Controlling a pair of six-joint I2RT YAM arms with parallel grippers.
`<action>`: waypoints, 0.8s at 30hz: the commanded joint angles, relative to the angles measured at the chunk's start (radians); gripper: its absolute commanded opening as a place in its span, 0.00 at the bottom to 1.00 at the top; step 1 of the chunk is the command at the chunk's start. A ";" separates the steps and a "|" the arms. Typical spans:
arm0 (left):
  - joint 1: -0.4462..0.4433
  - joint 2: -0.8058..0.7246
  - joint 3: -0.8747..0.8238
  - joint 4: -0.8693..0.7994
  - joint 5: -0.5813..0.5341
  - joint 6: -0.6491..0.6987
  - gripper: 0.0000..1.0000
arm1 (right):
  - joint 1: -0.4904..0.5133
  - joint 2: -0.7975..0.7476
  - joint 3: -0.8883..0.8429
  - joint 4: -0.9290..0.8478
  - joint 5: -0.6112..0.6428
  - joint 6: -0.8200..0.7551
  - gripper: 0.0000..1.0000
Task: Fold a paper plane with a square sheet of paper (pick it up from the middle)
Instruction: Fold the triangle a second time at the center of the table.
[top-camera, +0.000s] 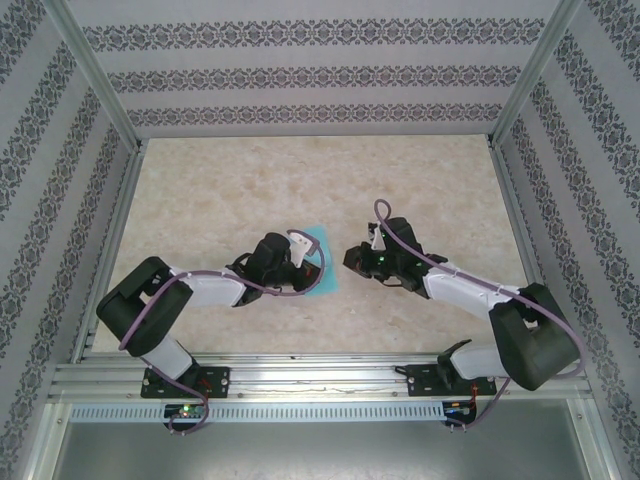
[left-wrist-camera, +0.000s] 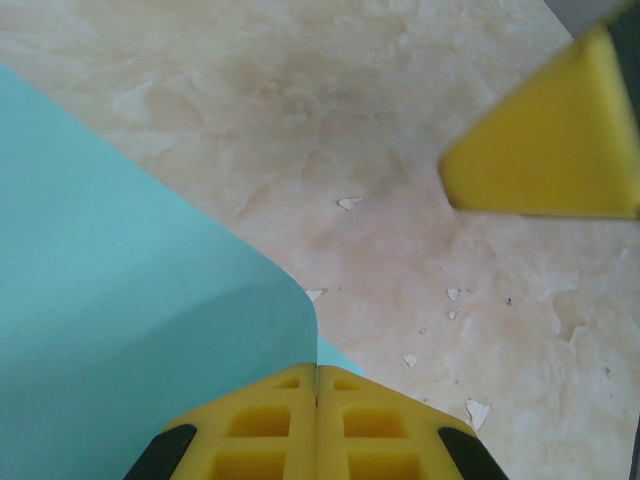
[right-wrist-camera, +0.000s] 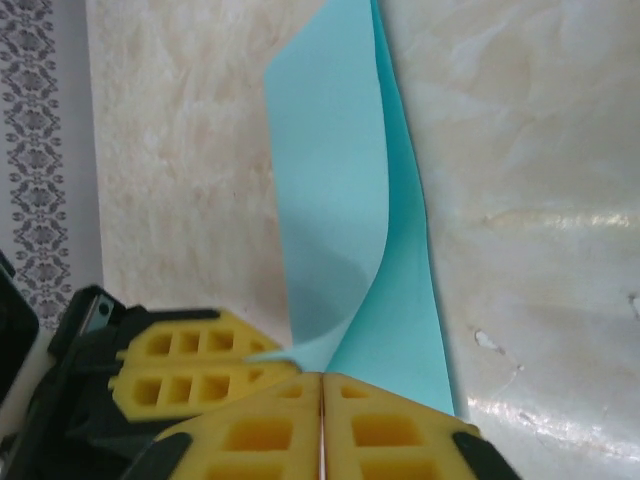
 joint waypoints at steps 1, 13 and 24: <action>0.014 0.013 0.013 0.062 0.019 -0.064 0.00 | 0.030 0.031 -0.008 -0.061 0.014 -0.046 0.04; 0.026 0.028 0.000 0.060 -0.001 -0.082 0.00 | 0.121 0.242 0.100 -0.029 0.015 -0.046 0.00; 0.073 0.077 0.010 0.083 0.070 -0.127 0.00 | 0.120 0.322 0.136 -0.131 0.061 -0.115 0.00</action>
